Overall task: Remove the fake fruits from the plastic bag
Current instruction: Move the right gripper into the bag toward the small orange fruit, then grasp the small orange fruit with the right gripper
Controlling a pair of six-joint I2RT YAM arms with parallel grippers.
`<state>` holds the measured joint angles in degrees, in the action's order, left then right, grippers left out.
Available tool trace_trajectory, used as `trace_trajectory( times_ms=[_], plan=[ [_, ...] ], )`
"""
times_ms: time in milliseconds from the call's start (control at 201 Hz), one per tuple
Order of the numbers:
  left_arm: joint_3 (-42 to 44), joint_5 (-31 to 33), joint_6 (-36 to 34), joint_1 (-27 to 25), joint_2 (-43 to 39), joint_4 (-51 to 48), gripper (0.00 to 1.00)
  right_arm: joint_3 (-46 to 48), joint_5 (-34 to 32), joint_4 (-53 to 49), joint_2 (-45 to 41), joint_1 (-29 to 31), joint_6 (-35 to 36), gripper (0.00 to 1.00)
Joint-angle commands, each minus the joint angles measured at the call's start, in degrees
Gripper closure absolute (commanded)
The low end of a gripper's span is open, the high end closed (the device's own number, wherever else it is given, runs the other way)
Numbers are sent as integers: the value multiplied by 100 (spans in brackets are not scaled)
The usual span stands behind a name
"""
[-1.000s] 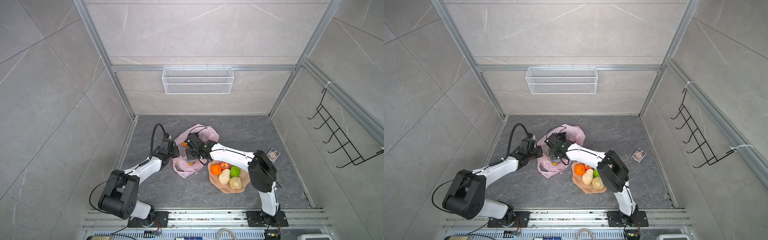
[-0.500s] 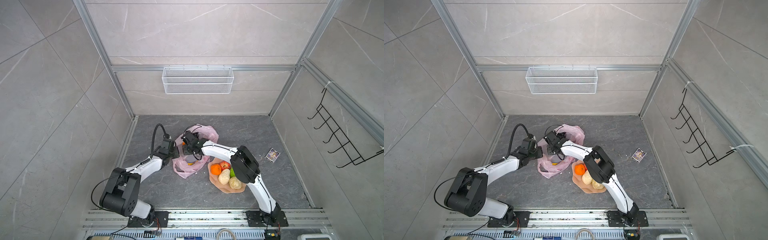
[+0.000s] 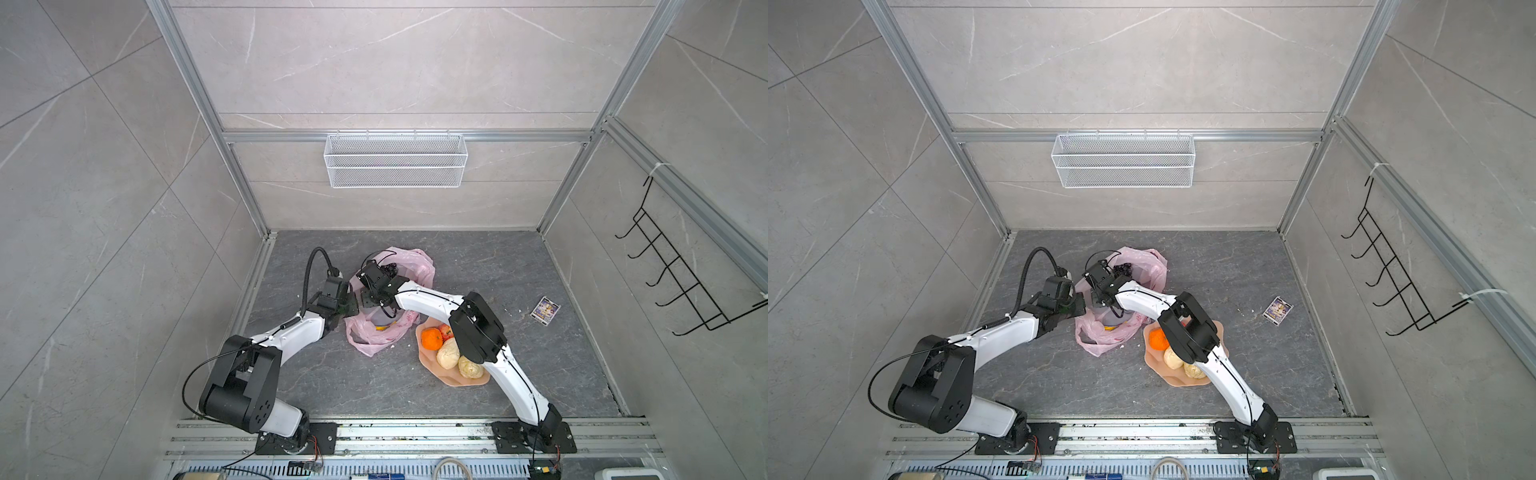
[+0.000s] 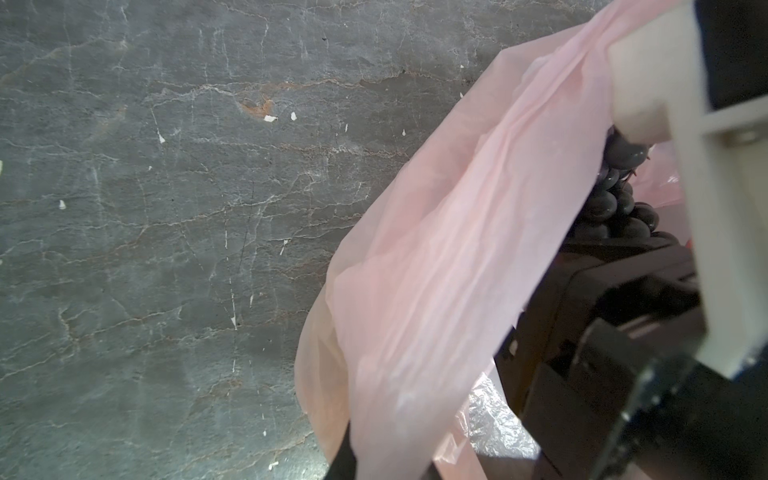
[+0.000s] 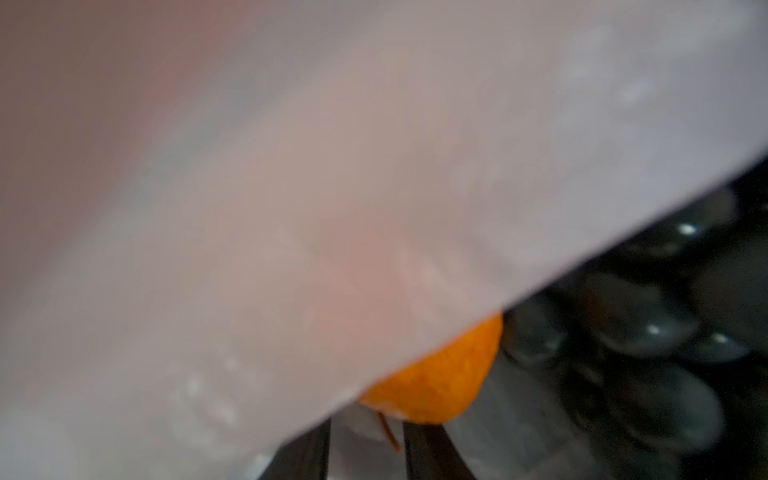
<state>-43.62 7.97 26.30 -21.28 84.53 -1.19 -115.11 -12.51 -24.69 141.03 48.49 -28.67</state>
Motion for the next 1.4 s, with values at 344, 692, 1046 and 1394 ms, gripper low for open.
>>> trace_trajectory(
  times_ms=[344,692,1046,1394],
  plan=[
    [-130,30,-82,-13,-68,119,100,-620,-445,-334,404,-22,161,86],
    [-147,47,-90,-10,-60,99,100,-57,-162,-124,-314,-13,271,100],
    [-159,103,-100,-15,-76,66,100,1363,363,412,-1538,-11,-27,100],
    [-156,146,-126,-11,-70,57,100,2681,860,259,-2825,90,-342,100]
  ],
)
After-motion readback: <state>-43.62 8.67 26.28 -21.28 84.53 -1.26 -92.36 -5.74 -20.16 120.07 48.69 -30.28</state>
